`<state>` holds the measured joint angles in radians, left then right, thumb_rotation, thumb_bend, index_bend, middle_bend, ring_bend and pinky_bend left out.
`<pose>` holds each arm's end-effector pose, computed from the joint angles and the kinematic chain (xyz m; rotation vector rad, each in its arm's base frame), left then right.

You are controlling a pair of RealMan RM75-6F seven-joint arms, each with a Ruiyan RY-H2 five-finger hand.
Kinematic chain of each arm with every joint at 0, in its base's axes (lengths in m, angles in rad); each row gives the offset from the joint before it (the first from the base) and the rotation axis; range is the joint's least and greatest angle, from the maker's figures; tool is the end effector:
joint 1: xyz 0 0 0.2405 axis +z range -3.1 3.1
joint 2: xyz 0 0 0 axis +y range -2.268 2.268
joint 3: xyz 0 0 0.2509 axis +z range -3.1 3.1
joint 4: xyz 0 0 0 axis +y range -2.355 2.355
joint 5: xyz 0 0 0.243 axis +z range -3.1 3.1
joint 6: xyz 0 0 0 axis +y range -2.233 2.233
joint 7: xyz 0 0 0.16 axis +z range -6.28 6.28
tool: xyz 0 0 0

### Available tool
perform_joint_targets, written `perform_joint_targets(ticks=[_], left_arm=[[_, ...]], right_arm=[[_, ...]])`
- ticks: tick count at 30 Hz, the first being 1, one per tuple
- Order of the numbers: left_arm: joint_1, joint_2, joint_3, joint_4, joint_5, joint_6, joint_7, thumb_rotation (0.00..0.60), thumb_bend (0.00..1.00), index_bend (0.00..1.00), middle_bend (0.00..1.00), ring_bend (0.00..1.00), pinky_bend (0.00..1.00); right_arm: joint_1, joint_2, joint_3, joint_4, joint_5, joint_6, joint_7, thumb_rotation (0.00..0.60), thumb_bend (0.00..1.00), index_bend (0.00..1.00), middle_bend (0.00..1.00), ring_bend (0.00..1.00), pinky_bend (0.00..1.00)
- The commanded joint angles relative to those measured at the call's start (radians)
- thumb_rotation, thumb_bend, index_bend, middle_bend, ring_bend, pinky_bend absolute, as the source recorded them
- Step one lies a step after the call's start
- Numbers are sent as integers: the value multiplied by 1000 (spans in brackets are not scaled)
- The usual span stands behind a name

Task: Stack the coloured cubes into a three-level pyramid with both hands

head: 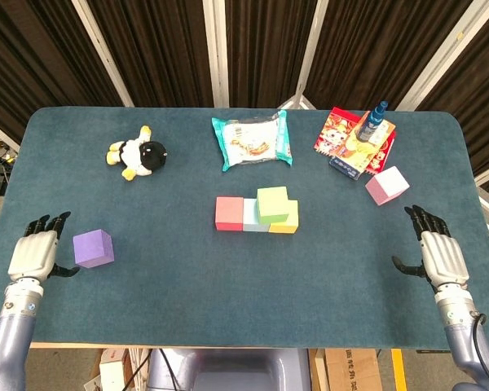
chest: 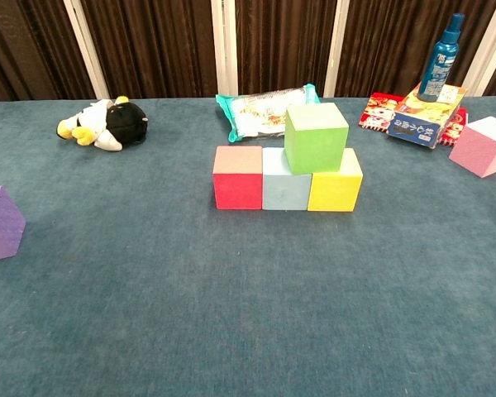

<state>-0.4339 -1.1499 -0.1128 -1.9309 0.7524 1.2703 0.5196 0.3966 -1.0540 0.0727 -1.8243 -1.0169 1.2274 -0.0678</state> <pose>-0.2614 0.2741 0.0725 -1.3565 -1.1630 -0.5440 -0.2804 -0.2802 0.1073 1.3168 -1.2117 0.8314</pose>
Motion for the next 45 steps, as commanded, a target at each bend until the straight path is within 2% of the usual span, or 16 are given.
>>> perform_joint_targets(ticks=[1, 9, 19, 28, 30, 39, 45], left_arm=[[-14, -26, 1, 29, -35, -15, 22, 600, 88, 0, 127, 0, 8], [-40, -75, -5, 101, -90, -53, 34, 600, 110, 0, 145, 0, 8], [-59, -121, -1, 160, -102, -91, 27, 600, 160, 11, 176, 0, 13], [-61, -142, 3, 179, -95, -91, 18, 600, 379, 65, 334, 35, 48], [-60, -143, 2, 181, -87, -87, 12, 600, 401, 74, 353, 40, 52], [-73, -111, -21, 118, 5, -69, -8, 600, 413, 89, 364, 48, 61], [-132, -62, -76, 25, 64, -79, 16, 600, 413, 90, 363, 48, 64]], right_arm=[[-4, 1, 6, 1, 1, -7, 3, 600, 312, 0, 0, 0, 0], [-13, -2, 24, 8, 1, -30, 6, 600, 313, 0, 0, 0, 0], [-24, 0, 38, 7, -2, -53, 4, 600, 312, 0, 0, 0, 0], [-32, -3, 47, 7, -8, -64, 5, 600, 313, 0, 0, 0, 0], [-33, -4, 49, 7, -9, -67, 4, 600, 313, 0, 0, 0, 0], [-37, -9, 54, 9, -13, -74, -3, 600, 312, 0, 0, 0, 0], [-40, -11, 60, 16, -14, -77, -3, 600, 312, 0, 0, 0, 0]])
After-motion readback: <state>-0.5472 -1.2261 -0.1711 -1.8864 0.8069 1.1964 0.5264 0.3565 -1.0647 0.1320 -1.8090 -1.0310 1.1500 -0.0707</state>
